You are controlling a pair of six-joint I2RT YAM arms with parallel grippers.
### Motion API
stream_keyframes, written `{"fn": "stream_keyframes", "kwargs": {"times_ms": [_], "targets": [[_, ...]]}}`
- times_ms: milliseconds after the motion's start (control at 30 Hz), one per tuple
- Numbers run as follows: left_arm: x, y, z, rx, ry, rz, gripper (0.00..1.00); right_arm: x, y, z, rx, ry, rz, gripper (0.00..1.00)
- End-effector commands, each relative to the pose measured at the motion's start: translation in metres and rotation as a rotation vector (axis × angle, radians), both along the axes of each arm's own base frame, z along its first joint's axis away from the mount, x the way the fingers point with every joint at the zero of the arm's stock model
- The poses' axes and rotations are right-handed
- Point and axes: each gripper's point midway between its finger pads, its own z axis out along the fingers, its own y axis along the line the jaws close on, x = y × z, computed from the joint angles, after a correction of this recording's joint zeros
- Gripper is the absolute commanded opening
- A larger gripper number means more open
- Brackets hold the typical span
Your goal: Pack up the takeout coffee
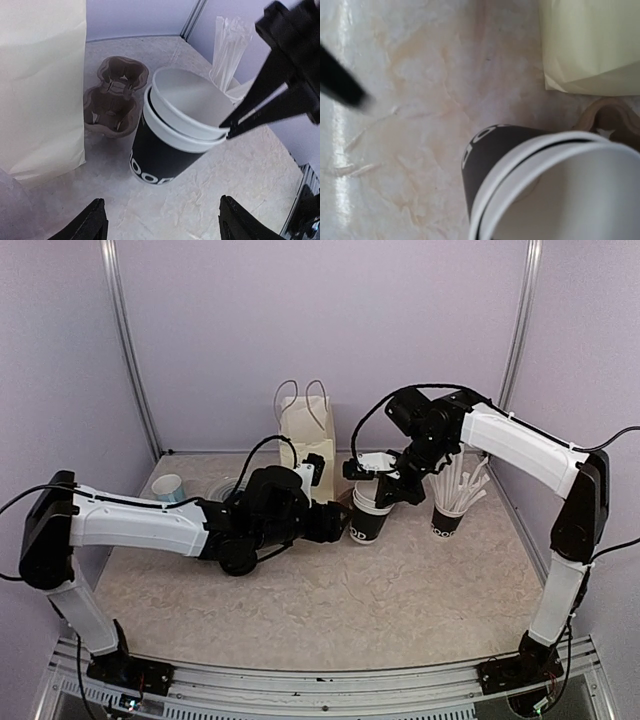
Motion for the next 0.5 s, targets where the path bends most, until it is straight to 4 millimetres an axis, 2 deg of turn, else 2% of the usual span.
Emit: {"fn": "stream_keyframes", "kwargs": {"times_ms": [0,133,267,467], "targets": [[0.017,-0.013,0.006,-0.115,0.095,0.053,0.73,-0.016,-0.002,0.01,0.018,0.039,-0.03,0.0],[0.023,-0.021,0.012,-0.214,0.146,0.044,0.68,-0.016,-0.006,0.004,0.004,0.033,-0.044,0.0],[0.039,-0.017,-0.007,-0.232,0.217,0.081,0.6,-0.014,-0.006,0.004,0.005,0.023,-0.057,0.0],[0.051,-0.023,-0.018,-0.321,0.28,0.08,0.58,-0.012,-0.007,0.002,0.004,0.017,-0.073,0.0]]}}
